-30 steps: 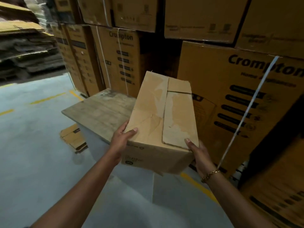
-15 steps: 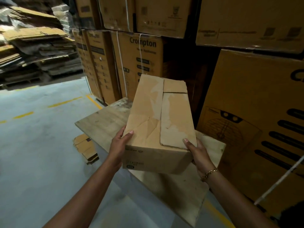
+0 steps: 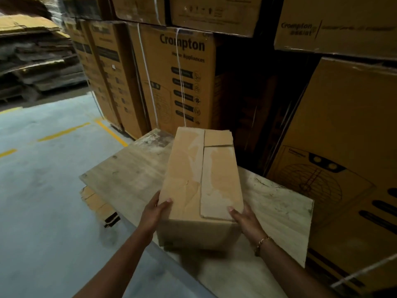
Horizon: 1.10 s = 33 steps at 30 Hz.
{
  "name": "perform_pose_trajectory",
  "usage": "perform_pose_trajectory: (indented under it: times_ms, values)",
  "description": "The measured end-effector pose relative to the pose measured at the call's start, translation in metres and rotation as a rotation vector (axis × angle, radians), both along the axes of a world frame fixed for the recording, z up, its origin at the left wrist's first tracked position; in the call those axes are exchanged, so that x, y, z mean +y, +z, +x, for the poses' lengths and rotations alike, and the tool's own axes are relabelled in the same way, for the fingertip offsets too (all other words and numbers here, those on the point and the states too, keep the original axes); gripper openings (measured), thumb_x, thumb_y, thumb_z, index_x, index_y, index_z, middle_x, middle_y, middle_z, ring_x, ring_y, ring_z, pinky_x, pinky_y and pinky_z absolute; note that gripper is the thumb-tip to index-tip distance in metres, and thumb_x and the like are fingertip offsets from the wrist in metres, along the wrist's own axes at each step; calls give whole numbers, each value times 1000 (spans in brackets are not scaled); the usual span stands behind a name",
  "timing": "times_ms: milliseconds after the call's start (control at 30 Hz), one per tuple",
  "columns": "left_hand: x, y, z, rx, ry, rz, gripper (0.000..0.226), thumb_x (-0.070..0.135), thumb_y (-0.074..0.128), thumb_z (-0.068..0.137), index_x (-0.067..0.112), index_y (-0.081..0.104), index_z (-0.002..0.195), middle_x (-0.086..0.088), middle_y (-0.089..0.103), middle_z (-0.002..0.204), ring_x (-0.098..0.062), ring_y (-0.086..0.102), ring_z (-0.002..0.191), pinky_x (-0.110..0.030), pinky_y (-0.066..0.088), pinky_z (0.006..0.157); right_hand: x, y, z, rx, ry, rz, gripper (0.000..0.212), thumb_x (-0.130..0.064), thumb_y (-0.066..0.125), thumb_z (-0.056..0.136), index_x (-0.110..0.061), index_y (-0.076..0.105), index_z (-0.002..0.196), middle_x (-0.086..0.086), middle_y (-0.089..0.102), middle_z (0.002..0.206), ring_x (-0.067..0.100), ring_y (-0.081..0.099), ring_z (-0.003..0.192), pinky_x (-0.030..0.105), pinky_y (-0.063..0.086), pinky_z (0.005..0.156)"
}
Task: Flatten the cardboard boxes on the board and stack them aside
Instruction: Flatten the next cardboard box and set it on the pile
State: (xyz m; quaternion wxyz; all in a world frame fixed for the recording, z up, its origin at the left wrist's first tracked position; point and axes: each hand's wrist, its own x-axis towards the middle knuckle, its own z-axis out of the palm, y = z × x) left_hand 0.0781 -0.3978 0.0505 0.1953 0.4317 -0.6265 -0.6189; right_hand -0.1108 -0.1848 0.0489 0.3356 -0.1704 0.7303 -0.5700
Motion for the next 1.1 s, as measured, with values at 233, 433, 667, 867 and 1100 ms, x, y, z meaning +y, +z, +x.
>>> perform_pose_trajectory:
  times_ms: [233, 433, 667, 867, 1100]
  values:
    - [-21, -44, 9, -171, -78, -210, 66, 76, 51, 85, 36, 47, 138, 9, 63, 125, -20, 61, 112, -42, 51, 96, -16, -21, 13, -29, -92, 30, 51, -31, 66, 92, -27, 46, 139, -15, 61, 123, -3, 56, 109, 13, 45, 83]
    - [-31, -49, 10, -205, -132, -286, 69, 81, 47, 82, 38, 47, 135, 8, 62, 127, -17, 60, 111, -38, 50, 92, -17, -23, 17, 137, -108, 208, 73, -62, 63, 83, -37, 37, 146, -11, 47, 147, 13, 43, 136, 35, 34, 113]
    - [-38, -38, -1, -377, -246, -762, 70, 52, 49, 97, 18, 28, 154, -7, 30, 159, -28, 40, 139, -46, 44, 104, -56, 3, 36, 799, 258, 811, 113, -96, 6, 65, -32, 7, 158, -4, -16, 165, 27, -10, 152, 48, 6, 121]
    - [-40, 8, -36, -702, -913, -957, 72, 34, 44, 92, 29, 14, 158, 5, -9, 166, -25, -7, 153, -56, 10, 120, -76, 12, 39, 730, 263, 912, 126, -98, 38, 58, -30, 2, 158, 7, -15, 165, 34, -13, 151, 60, 8, 118]
    - [-47, 28, -58, -842, -979, -767, 86, 43, 58, 86, 33, 11, 158, 8, -7, 166, -22, -8, 153, -59, 14, 118, -71, 10, 40, 755, 319, 950, 122, -98, 30, 63, -28, -5, 158, 8, -18, 164, 35, -18, 149, 60, 8, 117]
